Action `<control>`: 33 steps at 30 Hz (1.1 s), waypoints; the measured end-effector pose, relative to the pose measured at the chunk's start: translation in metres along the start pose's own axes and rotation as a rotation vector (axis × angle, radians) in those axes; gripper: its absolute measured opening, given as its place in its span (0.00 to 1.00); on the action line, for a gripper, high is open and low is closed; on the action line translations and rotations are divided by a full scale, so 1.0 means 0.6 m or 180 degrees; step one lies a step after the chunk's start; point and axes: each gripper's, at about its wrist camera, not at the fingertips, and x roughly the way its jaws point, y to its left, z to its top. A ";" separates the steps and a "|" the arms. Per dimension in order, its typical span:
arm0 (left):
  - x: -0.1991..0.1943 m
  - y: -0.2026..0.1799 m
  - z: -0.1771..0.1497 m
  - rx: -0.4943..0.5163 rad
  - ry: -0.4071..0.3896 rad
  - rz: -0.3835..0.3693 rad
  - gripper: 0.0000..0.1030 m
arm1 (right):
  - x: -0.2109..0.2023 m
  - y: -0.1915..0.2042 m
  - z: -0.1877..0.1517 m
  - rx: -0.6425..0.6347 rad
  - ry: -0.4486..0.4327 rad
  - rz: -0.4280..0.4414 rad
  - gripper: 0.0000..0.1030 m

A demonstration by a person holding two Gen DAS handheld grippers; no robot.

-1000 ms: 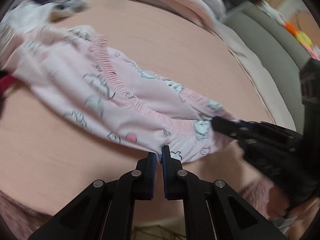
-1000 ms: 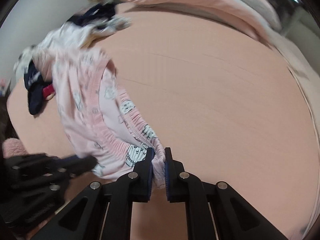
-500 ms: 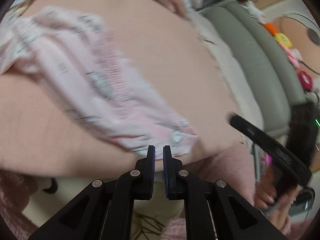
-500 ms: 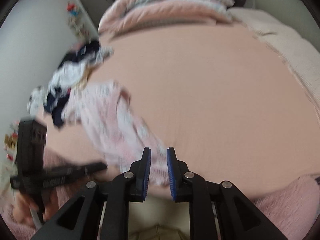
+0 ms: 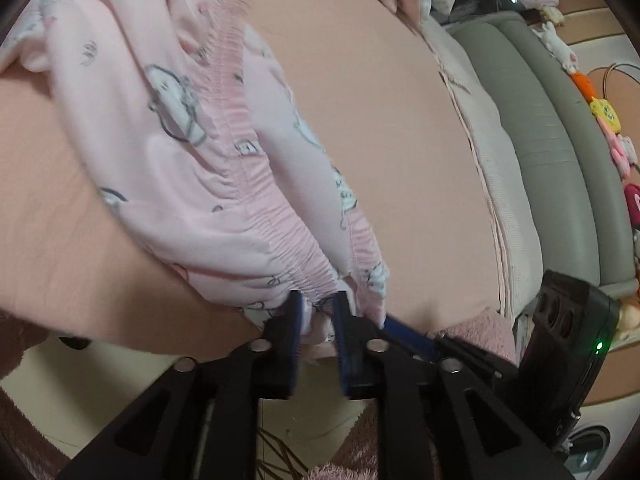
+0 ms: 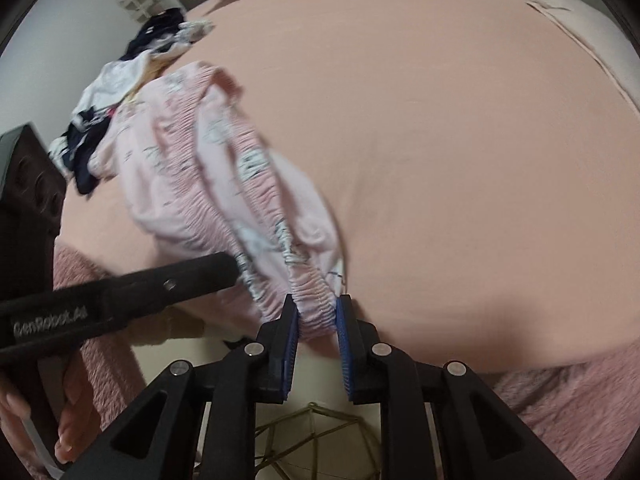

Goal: Fold clothes
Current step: 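Pull the pink pants out of the pile with both tools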

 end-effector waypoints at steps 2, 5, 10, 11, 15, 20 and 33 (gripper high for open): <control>-0.007 0.001 0.001 -0.0015 -0.0067 -0.0055 0.46 | 0.005 0.004 -0.002 0.0068 0.0019 0.0201 0.18; 0.003 -0.005 0.004 0.0115 -0.0071 0.0147 0.47 | 0.009 0.004 -0.007 0.0173 0.0031 0.0403 0.18; 0.015 -0.026 -0.022 0.0714 -0.0131 0.0821 0.13 | -0.022 0.014 0.001 0.0201 -0.0204 0.0072 0.18; 0.011 -0.027 -0.028 0.0846 -0.0129 0.0932 0.10 | -0.029 0.018 0.012 0.0197 -0.0267 -0.0018 0.18; -0.039 0.004 -0.045 0.0951 -0.0143 0.1356 0.06 | -0.058 0.027 0.048 0.0066 -0.0451 -0.0304 0.19; -0.158 0.103 -0.045 0.0653 -0.0441 0.2067 0.06 | -0.092 -0.010 0.068 -0.0252 -0.0404 -0.0184 0.31; -0.144 0.094 0.043 0.0176 -0.0770 0.2081 0.06 | 0.087 0.127 0.243 -0.0862 -0.0068 -0.0227 0.49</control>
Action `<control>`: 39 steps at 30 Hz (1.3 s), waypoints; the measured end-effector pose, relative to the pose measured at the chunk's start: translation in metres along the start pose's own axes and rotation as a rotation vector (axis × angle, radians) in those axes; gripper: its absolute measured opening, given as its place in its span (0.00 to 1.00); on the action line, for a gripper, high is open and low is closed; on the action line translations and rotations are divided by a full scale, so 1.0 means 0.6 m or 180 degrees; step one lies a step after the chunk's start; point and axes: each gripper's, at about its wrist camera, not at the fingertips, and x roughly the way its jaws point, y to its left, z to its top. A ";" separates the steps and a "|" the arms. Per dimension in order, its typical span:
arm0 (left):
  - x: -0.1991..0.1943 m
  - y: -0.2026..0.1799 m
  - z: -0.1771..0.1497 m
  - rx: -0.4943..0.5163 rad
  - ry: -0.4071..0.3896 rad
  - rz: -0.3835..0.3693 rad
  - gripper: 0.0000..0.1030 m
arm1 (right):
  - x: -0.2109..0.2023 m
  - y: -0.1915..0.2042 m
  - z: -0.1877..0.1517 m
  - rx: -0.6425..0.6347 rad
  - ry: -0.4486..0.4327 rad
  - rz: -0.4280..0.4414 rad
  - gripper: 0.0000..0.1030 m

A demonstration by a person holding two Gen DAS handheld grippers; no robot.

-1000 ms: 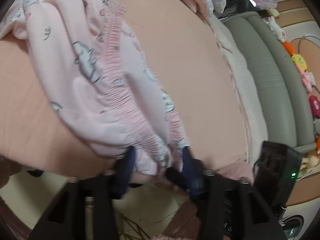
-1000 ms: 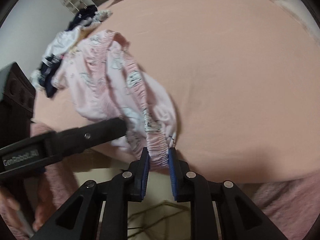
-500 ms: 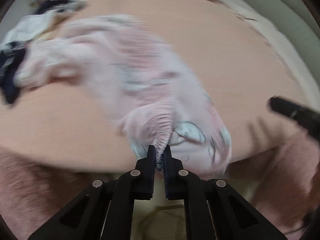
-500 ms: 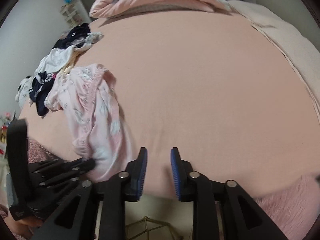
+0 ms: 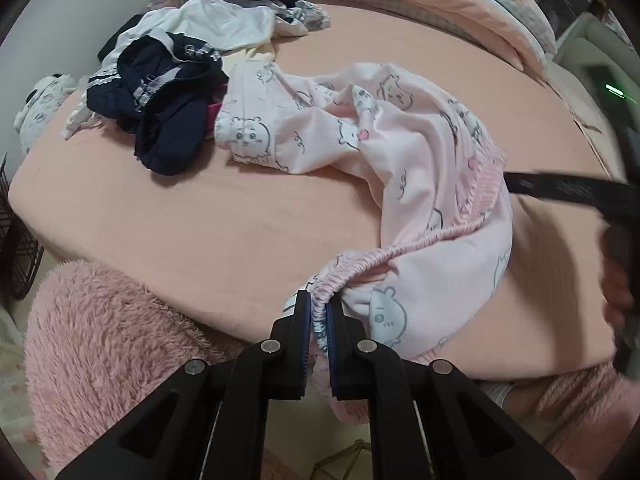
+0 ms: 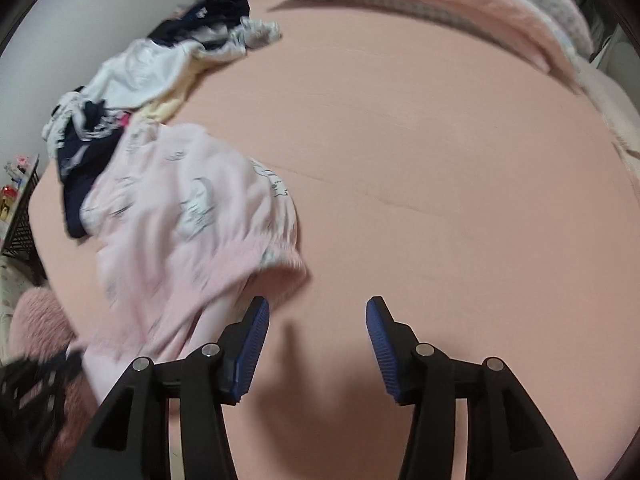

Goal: Fold clothes
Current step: 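Pull the pink pants out of the pile with both tools, then lift the pants by the waistband and lay them flat on the bed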

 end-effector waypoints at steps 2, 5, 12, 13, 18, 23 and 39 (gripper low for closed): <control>0.002 -0.005 0.008 0.0017 0.0078 -0.0076 0.06 | 0.031 -0.004 0.011 0.0013 0.0075 -0.0007 0.49; 0.012 0.006 0.014 0.0011 0.0240 -0.0238 0.06 | 0.056 -0.006 0.025 0.0023 0.0001 0.0009 0.48; -0.002 0.021 0.034 -0.0098 0.0022 -0.0263 0.05 | -0.019 0.000 0.028 0.0034 -0.0736 -0.0295 0.02; -0.014 0.017 0.043 -0.0058 -0.0063 -0.0259 0.05 | -0.053 -0.012 0.020 0.0057 -0.0871 -0.0363 0.02; -0.087 -0.034 0.114 0.0406 -0.0676 -0.0107 0.05 | -0.232 -0.057 -0.021 0.0107 -0.1518 -0.0701 0.02; -0.201 -0.069 0.252 0.0692 -0.1543 -0.0070 0.05 | -0.423 -0.084 -0.023 0.0317 -0.2156 -0.0742 0.02; -0.043 -0.088 0.106 0.0539 0.0085 -0.0868 0.20 | -0.303 -0.178 -0.203 0.1201 -0.0869 -0.0347 0.02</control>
